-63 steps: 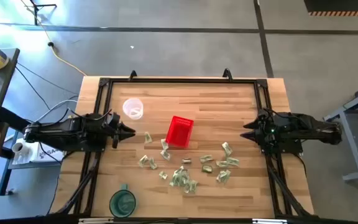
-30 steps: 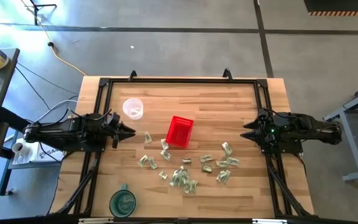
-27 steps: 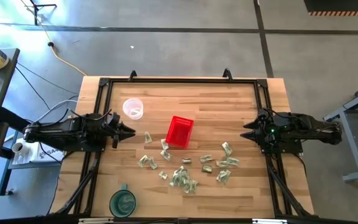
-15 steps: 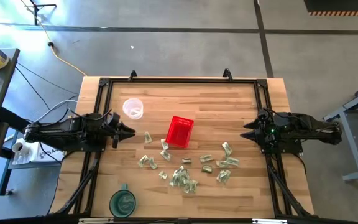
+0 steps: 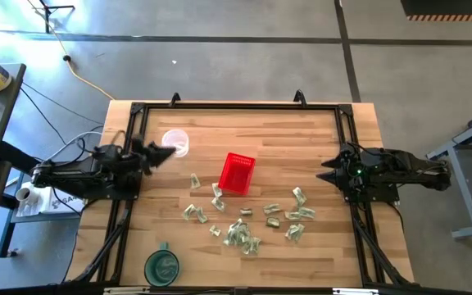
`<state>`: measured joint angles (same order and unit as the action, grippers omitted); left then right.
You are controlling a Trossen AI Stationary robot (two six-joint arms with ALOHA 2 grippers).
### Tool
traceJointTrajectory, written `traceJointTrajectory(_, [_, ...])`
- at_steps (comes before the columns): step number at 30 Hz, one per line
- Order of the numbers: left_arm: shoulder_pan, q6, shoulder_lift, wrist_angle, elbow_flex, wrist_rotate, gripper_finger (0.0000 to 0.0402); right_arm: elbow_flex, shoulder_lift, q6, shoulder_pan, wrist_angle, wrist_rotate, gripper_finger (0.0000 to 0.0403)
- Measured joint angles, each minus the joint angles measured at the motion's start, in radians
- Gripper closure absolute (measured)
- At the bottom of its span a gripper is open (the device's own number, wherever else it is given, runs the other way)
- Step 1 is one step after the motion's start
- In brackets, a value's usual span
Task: Pick and place Stevia / Truvia into bins
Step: Put the stevia packet into the red basket
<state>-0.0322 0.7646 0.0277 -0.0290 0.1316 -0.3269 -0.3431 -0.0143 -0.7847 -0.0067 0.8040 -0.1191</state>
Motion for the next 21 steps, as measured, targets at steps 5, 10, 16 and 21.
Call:
traceJointTrajectory(5, [0.000, 0.108, 0.002, -0.006, -0.002, -0.150, 0.0261, 0.000, 0.000, 0.047, 0.000, 0.000, -0.137, 0.0008])
traceJointTrajectory(10, [0.000, 0.161, 0.001, 0.002, -0.002, -0.209, 0.0261, 0.000, 0.000, 0.142, 0.000, 0.000, -0.221, 0.0008])
traceJointTrajectory(16, [0.000, 0.159, 0.001, -0.144, 0.002, -0.278, 0.0261, 0.000, 0.000, 0.106, 0.000, -0.004, -0.203, 0.0008])
traceJointTrajectory(21, [0.000, 0.154, 0.072, -0.144, 0.076, -0.009, 0.0261, 0.000, 0.000, -0.170, 0.000, -0.177, -0.120, 0.0008])
